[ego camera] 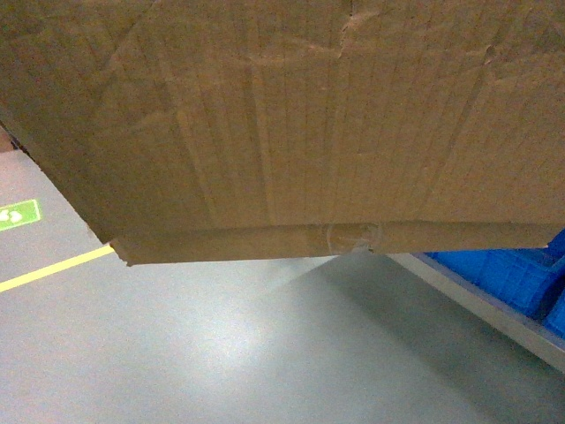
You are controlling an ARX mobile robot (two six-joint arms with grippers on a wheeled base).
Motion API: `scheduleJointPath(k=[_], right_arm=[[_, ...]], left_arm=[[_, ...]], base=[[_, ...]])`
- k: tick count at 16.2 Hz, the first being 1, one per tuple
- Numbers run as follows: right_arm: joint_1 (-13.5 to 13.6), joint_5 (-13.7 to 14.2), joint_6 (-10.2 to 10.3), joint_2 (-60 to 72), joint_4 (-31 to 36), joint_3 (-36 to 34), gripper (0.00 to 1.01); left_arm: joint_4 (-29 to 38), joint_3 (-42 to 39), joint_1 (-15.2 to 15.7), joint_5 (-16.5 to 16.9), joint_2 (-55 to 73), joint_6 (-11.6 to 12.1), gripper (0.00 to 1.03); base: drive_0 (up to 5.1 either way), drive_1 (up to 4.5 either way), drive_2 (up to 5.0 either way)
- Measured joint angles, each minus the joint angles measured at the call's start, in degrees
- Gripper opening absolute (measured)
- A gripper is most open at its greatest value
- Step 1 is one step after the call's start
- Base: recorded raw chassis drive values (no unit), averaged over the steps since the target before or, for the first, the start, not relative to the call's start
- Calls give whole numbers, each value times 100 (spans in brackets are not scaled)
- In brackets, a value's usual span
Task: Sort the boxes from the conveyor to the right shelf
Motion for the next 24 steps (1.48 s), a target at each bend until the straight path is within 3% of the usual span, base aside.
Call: scheduleJointPath(k=[24], right_arm=[[0, 2, 0, 0, -2, 0, 2]], left_arm=[[0, 0, 0, 0, 0, 0, 3]], base=[[-120, -120, -120]])
